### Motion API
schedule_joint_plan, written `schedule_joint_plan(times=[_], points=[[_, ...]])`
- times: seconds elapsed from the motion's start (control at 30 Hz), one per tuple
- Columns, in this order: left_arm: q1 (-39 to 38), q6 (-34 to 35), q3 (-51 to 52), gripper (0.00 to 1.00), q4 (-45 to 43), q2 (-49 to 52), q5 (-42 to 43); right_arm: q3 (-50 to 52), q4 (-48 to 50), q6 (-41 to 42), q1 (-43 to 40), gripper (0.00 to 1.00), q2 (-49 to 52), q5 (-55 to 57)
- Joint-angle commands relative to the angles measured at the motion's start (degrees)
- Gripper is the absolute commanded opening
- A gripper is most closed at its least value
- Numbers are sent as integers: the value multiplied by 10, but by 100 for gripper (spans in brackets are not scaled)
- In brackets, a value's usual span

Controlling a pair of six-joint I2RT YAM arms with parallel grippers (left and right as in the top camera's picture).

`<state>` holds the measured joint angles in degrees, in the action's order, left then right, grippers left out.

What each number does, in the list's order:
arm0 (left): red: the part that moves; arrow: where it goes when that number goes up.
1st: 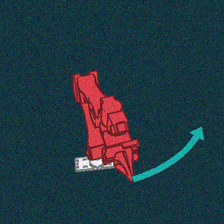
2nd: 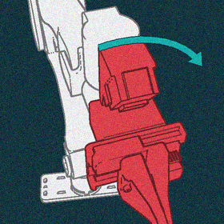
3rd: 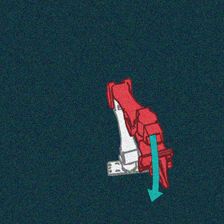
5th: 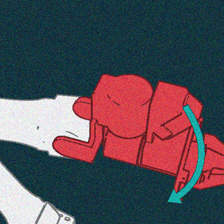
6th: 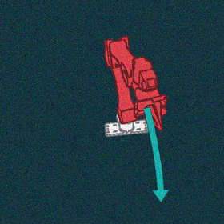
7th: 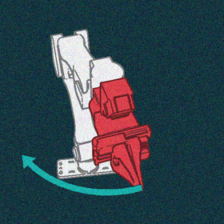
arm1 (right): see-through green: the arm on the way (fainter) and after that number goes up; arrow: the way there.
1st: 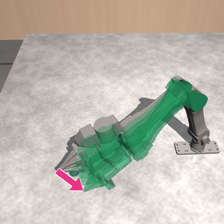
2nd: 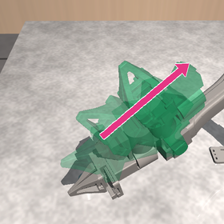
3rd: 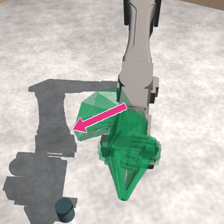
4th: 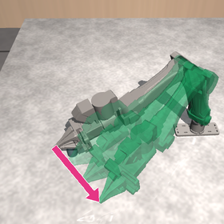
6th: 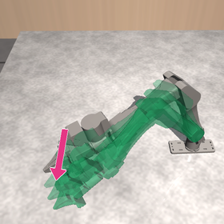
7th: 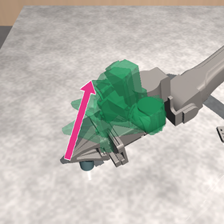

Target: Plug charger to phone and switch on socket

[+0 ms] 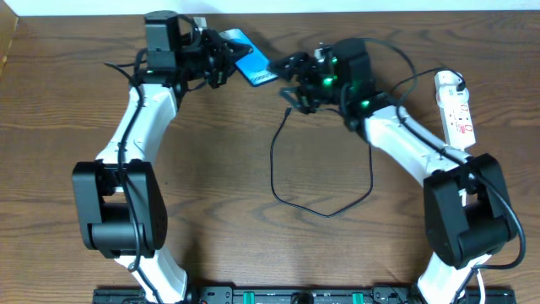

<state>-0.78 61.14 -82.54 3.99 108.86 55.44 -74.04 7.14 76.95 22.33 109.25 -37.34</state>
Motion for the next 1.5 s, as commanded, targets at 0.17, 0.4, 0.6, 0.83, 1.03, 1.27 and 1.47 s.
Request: schedule_joint_plan(times=[0.17, 0.4, 0.6, 0.83, 1.03, 1.27, 1.47], points=[[44, -164, -16, 7, 30, -9, 139, 2, -160, -259, -29, 74, -4, -6], [94, -163, -16, 7, 30, -9, 162, -26, -308, -378, -8, 71, -4, 99], [134, -161, -16, 7, 31, -9, 162, -103, -405, -419, 18, 68, -4, 210], [153, -161, -16, 7, 30, -9, 161, -206, -473, -426, 43, 54, 51, 259], [153, -161, -16, 7, 31, -9, 161, -268, -491, -427, 57, 44, 141, 243], [153, -161, -16, 7, 33, -9, 161, -268, -478, -392, 67, 38, 167, 243], [153, -161, -16, 7, 35, -9, 161, -267, -470, -375, 67, 35, 183, 225]])
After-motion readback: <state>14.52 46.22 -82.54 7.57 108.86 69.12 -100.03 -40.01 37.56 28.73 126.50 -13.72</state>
